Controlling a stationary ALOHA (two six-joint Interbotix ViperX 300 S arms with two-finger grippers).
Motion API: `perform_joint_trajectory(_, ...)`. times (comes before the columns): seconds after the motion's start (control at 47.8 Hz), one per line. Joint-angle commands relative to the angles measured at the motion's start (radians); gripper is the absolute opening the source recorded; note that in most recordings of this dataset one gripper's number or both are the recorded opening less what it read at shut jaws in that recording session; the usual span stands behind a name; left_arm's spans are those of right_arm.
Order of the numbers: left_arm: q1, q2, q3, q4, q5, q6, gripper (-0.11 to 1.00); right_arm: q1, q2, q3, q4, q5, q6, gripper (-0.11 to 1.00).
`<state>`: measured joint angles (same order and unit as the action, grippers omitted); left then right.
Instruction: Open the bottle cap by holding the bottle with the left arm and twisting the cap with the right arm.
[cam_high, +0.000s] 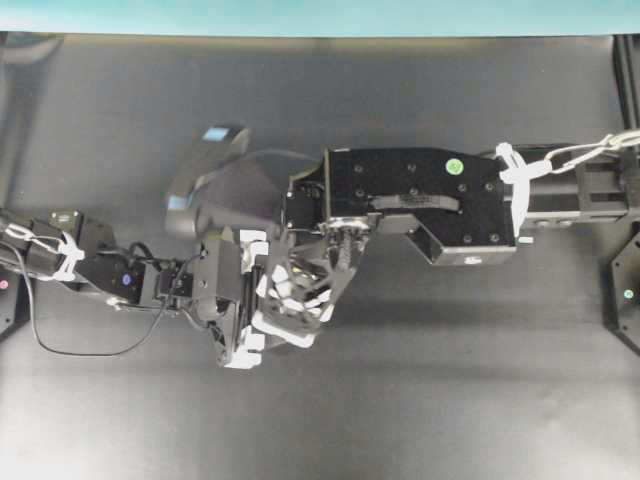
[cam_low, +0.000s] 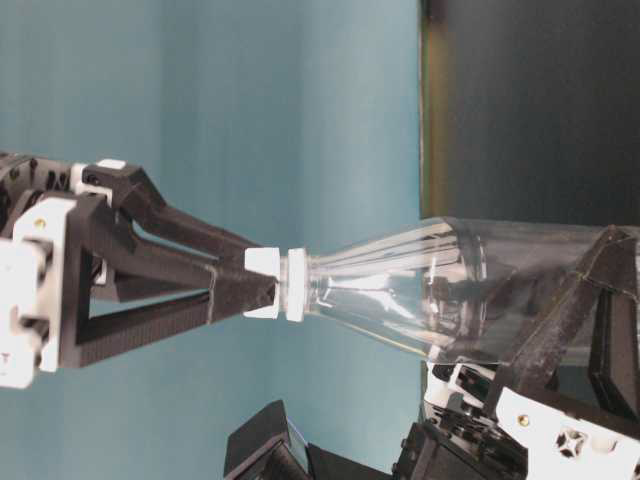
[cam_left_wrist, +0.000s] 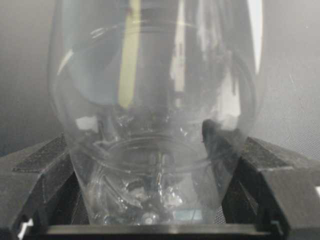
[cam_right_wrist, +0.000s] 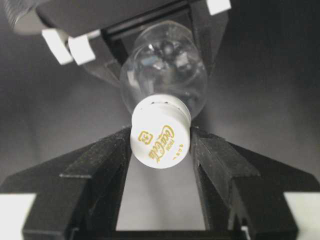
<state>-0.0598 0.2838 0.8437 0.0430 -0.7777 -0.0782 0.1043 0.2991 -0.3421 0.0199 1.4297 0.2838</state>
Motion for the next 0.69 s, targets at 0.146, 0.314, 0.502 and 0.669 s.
perform_joint_trajectory(0.146,-0.008,-0.006,0.000,0.003,0.000,-0.020,0.80,0.046,-0.009,-0.017,-0.002,-0.003,-0.314,0.38)
perform_joint_trajectory(0.314,-0.009,-0.006,0.002,0.003,0.000,-0.020,0.80,0.063,-0.009,-0.012,-0.002,-0.026,-0.548,0.38)
perform_joint_trajectory(0.502,-0.008,-0.008,-0.002,0.002,0.000,-0.020,0.80,0.067,-0.012,-0.006,-0.002,-0.075,-0.746,0.38)
perform_joint_trajectory(0.669,-0.008,-0.008,-0.002,0.002,0.000,-0.020,0.80,0.067,-0.018,0.012,-0.020,-0.071,-0.873,0.38)
